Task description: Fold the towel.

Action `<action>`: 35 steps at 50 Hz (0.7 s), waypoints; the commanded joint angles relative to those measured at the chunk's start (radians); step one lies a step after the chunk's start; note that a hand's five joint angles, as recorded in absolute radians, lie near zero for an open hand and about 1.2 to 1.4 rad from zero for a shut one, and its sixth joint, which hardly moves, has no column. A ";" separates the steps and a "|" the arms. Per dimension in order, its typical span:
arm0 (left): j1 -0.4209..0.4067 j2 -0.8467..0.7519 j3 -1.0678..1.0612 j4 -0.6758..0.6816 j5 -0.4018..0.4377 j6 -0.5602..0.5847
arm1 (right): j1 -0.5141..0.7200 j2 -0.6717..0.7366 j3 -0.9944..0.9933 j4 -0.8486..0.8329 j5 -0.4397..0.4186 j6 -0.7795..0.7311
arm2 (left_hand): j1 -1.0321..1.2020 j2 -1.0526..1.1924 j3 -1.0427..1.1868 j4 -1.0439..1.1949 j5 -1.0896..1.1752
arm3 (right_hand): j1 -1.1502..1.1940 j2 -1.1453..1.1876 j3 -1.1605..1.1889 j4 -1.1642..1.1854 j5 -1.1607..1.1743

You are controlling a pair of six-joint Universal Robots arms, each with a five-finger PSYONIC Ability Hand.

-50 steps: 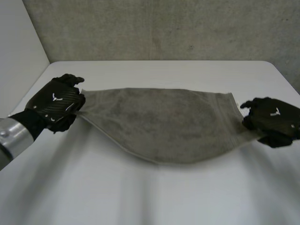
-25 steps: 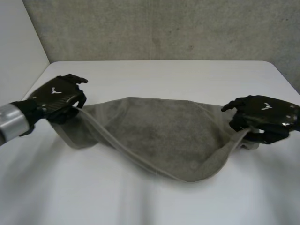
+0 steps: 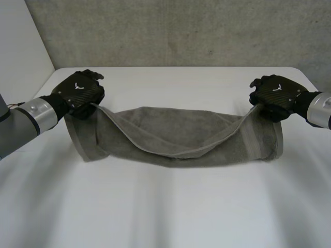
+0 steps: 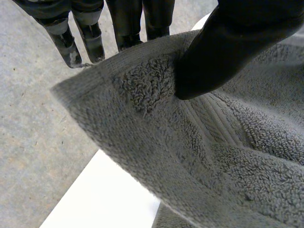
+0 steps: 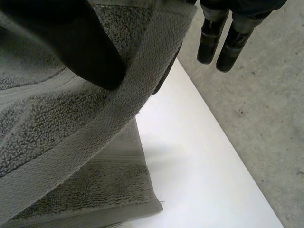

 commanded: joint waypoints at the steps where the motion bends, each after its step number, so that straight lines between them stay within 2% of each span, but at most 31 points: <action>1: -0.004 0.049 -0.010 0.012 -0.002 -0.001 | 0.010 -0.052 0.043 -0.045 -0.001 0.013 | 0.082 0.041 -0.049 -0.055 0.043 | 0.096 0.053 -0.041 -0.067 0.070; 8: 0.004 0.144 -0.005 0.056 -0.036 -0.033 | -0.007 -0.187 0.069 -0.165 0.013 0.192 | 0.082 0.041 -0.049 -0.055 0.043 | 0.096 0.053 -0.041 -0.067 0.070; 9: 0.004 0.144 -0.005 0.056 -0.036 -0.034 | -0.011 -0.221 0.062 -0.191 0.030 0.238 | 0.082 0.041 -0.049 -0.055 0.043 | 0.096 0.053 -0.041 -0.067 0.070; 10: 0.007 0.188 -0.001 0.076 -0.062 -0.073 | -0.014 -0.259 0.051 -0.208 0.066 0.280 | 0.082 0.041 -0.049 -0.055 0.043 | 0.096 0.053 -0.041 -0.067 0.070; 11: 0.010 0.228 0.004 0.093 -0.088 -0.111 | -0.014 -0.259 0.051 -0.208 0.067 0.280 | 0.082 0.041 -0.049 -0.055 0.043 | 0.096 0.053 -0.041 -0.067 0.070; 13: 0.010 0.268 0.010 0.107 -0.118 -0.150 | -0.020 -0.340 0.010 -0.197 0.198 0.311 | 0.082 0.041 -0.049 -0.055 0.043 | 0.096 0.053 -0.041 -0.067 0.070; 14: 0.012 0.316 0.016 0.114 -0.161 -0.190 | -0.021 -0.341 0.010 -0.197 0.199 0.311 | 0.082 0.041 -0.049 -0.055 0.043 | 0.096 0.053 -0.041 -0.067 0.070; 15: 0.012 0.316 0.016 0.114 -0.162 -0.190 | -0.022 -0.363 -0.009 -0.181 0.290 0.305 | 0.082 0.041 -0.049 -0.055 0.043 | 0.096 0.053 -0.041 -0.067 0.070; 16: 0.012 0.362 0.021 0.117 -0.203 -0.222 | -0.022 -0.364 -0.009 -0.180 0.291 0.304 | 0.082 0.041 -0.049 -0.055 0.043 | 0.096 0.053 -0.041 -0.067 0.070; 18: 0.015 0.408 0.025 0.117 -0.232 -0.239 | -0.013 -0.379 -0.052 -0.127 0.422 0.253 | 0.082 0.041 -0.049 -0.055 0.043 | 0.096 0.053 -0.041 -0.067 0.070; 19: 0.018 0.442 0.030 0.108 -0.253 -0.250 | -0.013 -0.379 -0.052 -0.127 0.423 0.252 | 0.082 0.041 -0.049 -0.055 0.043 | 0.096 0.053 -0.041 -0.067 0.070; 21: 0.022 0.459 0.031 0.104 -0.267 -0.254 | -0.007 -0.382 -0.069 -0.085 0.465 0.121 | 0.082 0.041 -0.049 -0.055 0.043 | 0.096 0.053 -0.041 -0.067 0.070; 24: 0.022 0.470 0.041 0.066 -0.278 -0.254 | 0.010 -0.379 -0.067 -0.084 0.479 0.061 | 0.082 0.041 -0.049 -0.055 0.043 | 0.096 0.053 -0.041 -0.067 0.070; 26: 0.016 0.467 0.056 0.033 -0.280 -0.254 | 0.076 -0.370 -0.069 -0.085 0.514 0.006 | 0.082 0.041 -0.049 -0.055 0.043 | 0.096 0.053 -0.041 -0.067 0.070; 33: -0.019 0.364 0.102 -0.008 -0.280 -0.250 | 0.157 -0.298 -0.102 -0.096 0.555 -0.012 | 0.082 0.041 -0.049 -0.055 0.043 | 0.096 0.053 -0.041 -0.067 0.070; 35: -0.043 0.280 0.131 -0.008 -0.284 -0.245 | 0.177 -0.276 -0.115 -0.108 0.558 -0.012 | 0.082 0.041 -0.049 -0.055 0.043 | 0.096 0.053 -0.041 -0.067 0.070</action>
